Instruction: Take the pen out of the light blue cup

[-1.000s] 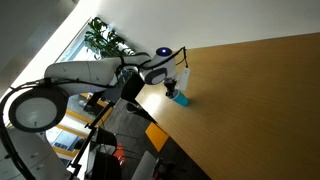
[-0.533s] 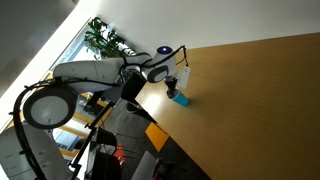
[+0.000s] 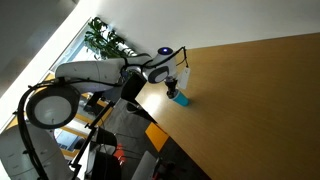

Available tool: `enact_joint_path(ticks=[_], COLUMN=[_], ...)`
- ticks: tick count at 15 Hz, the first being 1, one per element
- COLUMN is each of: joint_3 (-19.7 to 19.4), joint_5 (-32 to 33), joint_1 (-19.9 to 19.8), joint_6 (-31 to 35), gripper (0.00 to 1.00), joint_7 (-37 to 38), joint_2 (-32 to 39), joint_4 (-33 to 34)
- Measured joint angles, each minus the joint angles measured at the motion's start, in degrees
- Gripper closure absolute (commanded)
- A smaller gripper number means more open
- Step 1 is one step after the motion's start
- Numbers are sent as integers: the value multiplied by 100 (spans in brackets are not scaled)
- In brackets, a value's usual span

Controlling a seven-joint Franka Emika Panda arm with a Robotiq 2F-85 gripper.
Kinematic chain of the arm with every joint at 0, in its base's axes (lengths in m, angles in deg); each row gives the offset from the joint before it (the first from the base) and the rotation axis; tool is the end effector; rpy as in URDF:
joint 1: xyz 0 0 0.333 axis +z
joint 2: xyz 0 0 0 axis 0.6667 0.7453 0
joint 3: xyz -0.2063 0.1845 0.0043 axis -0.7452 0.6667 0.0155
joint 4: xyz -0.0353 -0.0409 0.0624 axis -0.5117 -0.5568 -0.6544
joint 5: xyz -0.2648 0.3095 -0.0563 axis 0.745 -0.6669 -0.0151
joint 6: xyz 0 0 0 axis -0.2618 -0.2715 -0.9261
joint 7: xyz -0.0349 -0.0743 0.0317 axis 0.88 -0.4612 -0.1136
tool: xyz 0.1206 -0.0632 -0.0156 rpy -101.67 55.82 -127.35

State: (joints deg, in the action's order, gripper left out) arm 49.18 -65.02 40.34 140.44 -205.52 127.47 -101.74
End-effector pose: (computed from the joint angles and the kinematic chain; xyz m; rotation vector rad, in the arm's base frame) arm 0.6119 0.1128 0.1038 -1.5426 -2.0804 -0.5062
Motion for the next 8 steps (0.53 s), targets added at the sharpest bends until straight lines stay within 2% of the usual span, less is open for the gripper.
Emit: enact_joint_path(ticks=[8], joint_3=[51], joint_5=[0], joint_1=[-24], joint_6=[-46], gripper=[59], joint_7=[0], joint_2=[105], joint_4=[0])
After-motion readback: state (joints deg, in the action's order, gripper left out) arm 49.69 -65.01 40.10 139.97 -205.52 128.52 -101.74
